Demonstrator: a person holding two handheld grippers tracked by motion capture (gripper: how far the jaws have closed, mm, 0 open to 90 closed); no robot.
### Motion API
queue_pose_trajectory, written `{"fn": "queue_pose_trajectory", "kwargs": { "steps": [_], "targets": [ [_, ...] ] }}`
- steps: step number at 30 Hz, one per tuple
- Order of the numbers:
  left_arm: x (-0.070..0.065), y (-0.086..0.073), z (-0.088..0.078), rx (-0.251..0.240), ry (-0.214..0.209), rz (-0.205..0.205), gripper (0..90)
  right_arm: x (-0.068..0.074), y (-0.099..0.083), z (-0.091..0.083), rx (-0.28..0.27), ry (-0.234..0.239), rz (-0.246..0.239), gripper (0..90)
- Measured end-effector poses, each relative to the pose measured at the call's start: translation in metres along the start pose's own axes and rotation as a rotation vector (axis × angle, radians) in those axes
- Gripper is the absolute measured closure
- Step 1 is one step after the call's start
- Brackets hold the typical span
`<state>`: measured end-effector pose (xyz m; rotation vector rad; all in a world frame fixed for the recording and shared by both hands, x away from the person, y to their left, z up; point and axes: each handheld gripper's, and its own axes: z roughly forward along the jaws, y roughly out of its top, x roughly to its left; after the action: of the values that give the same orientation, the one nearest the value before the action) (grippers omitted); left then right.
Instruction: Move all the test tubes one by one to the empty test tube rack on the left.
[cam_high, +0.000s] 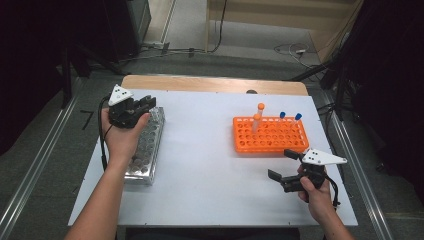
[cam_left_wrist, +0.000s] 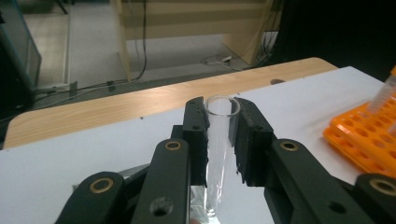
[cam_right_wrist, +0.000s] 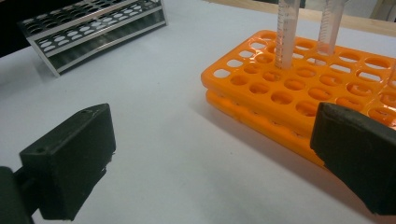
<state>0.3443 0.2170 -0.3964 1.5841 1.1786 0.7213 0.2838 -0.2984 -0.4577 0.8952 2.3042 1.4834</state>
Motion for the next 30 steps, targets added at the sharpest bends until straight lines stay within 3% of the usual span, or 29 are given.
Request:
{"fn": "queue_pose_trajectory", "kwargs": {
  "steps": [5, 10, 19, 30],
  "targets": [
    [0.005, -0.001, 0.006, -0.024, 0.018, -0.025, 76.1, 0.002, 0.0, 0.002, 0.006, 0.008, -0.003, 0.0],
    [0.007, -0.002, 0.012, -0.024, 0.048, -0.023, 76.1, 0.002, 0.0, 0.003, 0.004, 0.007, -0.004, 0.0],
    [0.009, -0.007, 0.022, -0.003, 0.055, -0.033, 76.1, 0.002, -0.001, 0.002, -0.001, 0.008, 0.003, 0.0],
    [0.006, -0.017, 0.031, 0.044, 0.071, -0.01, 76.0, 0.002, -0.001, 0.003, 0.006, 0.01, 0.0, 0.0]
  ]
}}
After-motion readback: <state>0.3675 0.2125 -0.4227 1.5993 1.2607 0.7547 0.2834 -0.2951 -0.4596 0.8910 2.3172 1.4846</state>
